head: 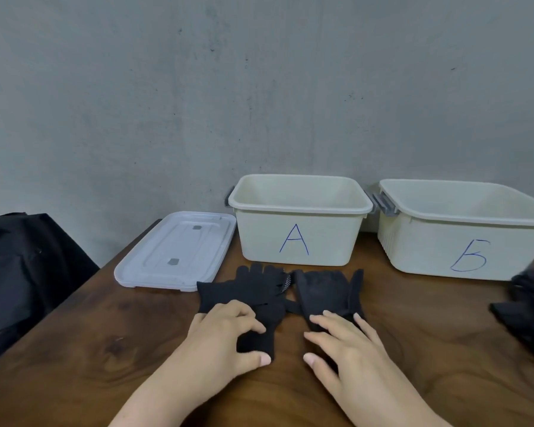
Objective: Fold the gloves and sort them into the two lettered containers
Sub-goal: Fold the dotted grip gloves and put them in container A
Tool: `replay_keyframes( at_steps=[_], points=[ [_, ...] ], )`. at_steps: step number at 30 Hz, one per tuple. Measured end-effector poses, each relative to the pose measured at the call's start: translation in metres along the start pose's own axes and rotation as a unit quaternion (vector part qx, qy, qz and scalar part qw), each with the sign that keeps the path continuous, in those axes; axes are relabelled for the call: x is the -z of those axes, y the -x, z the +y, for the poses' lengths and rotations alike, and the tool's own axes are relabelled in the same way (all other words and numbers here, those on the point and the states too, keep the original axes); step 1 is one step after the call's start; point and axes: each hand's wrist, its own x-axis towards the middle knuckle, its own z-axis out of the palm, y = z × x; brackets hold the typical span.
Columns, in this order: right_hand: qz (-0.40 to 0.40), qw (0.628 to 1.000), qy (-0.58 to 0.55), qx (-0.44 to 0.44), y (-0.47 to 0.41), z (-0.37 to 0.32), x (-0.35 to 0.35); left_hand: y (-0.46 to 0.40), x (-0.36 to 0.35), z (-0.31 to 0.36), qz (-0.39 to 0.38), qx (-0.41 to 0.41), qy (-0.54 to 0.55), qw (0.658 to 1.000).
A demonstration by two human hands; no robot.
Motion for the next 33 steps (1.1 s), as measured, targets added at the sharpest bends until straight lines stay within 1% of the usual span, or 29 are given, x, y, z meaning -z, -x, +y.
replay_keyframes(
  at_steps=[2, 5, 8, 10, 12, 14, 15, 17, 18, 20, 21, 22, 24, 26, 29, 31, 33],
  points=[
    [-0.026, 1.000, -0.011, -0.012, 0.000, 0.001, -0.004, 0.000, 0.002, 0.000, 0.001, -0.004, -0.008, 1.000],
    [-0.049, 0.998, -0.032, -0.026, -0.003, -0.001, 0.005, -0.001, 0.002, 0.005, 0.035, -0.014, -0.027, 0.999],
    [-0.074, 0.995, -0.053, -0.034, -0.004, 0.001, 0.011, -0.003, 0.000, 0.011, 0.127, -0.016, 0.008, 0.992],
    [-0.076, 0.994, -0.070, -0.041, -0.005, 0.002, 0.013, -0.007, 0.006, 0.019, 0.203, 0.001, 0.068, 0.977],
    [-0.072, 0.993, -0.086, -0.049, -0.005, 0.002, 0.012, -0.015, 0.015, 0.025, 0.246, 0.022, 0.133, 0.960],
    [-0.069, 0.992, -0.092, -0.051, -0.005, 0.003, 0.010, -0.023, 0.024, 0.029, 0.233, 0.030, 0.176, 0.956],
    [-0.071, 0.992, -0.095, -0.050, -0.005, 0.002, 0.012, -0.026, 0.029, 0.030, 0.206, 0.022, 0.176, 0.962],
    [-0.070, 0.992, -0.090, -0.049, -0.005, 0.002, 0.013, -0.025, 0.031, 0.028, 0.139, 0.021, 0.136, 0.981],
    [-0.053, 0.993, -0.091, -0.046, -0.005, 0.002, 0.013, -0.023, 0.030, 0.025, 0.124, 0.030, 0.117, 0.985],
    [0.030, 0.996, -0.081, -0.022, -0.003, 0.002, 0.014, -0.020, 0.028, 0.012, 0.120, 0.033, 0.074, 0.989],
    [0.069, 0.995, -0.075, -0.002, -0.003, 0.000, 0.012, -0.019, 0.026, 0.004, 0.100, 0.027, 0.040, 0.994],
    [0.082, 0.994, -0.068, 0.015, -0.003, -0.003, 0.011, -0.018, 0.025, -0.002, 0.067, 0.025, 0.007, 0.997],
    [0.056, 0.996, -0.036, 0.061, -0.004, -0.011, 0.003, -0.015, 0.024, -0.014, -0.005, 0.033, -0.032, 0.999],
    [0.020, 0.995, 0.003, 0.096, -0.004, -0.021, -0.008, -0.011, 0.026, -0.023, -0.043, 0.037, -0.013, 0.998],
    [0.005, 0.994, 0.032, 0.101, -0.004, -0.027, -0.023, -0.008, 0.026, -0.034, -0.026, 0.027, 0.016, 0.999],
    [-0.007, 0.995, 0.044, 0.085, -0.005, -0.031, -0.026, -0.009, 0.026, -0.037, 0.012, 0.035, 0.009, 0.999],
    [0.001, 0.995, 0.059, 0.081, -0.007, -0.034, -0.029, -0.011, 0.026, -0.035, 0.057, 0.046, 0.007, 0.997]
  ],
)
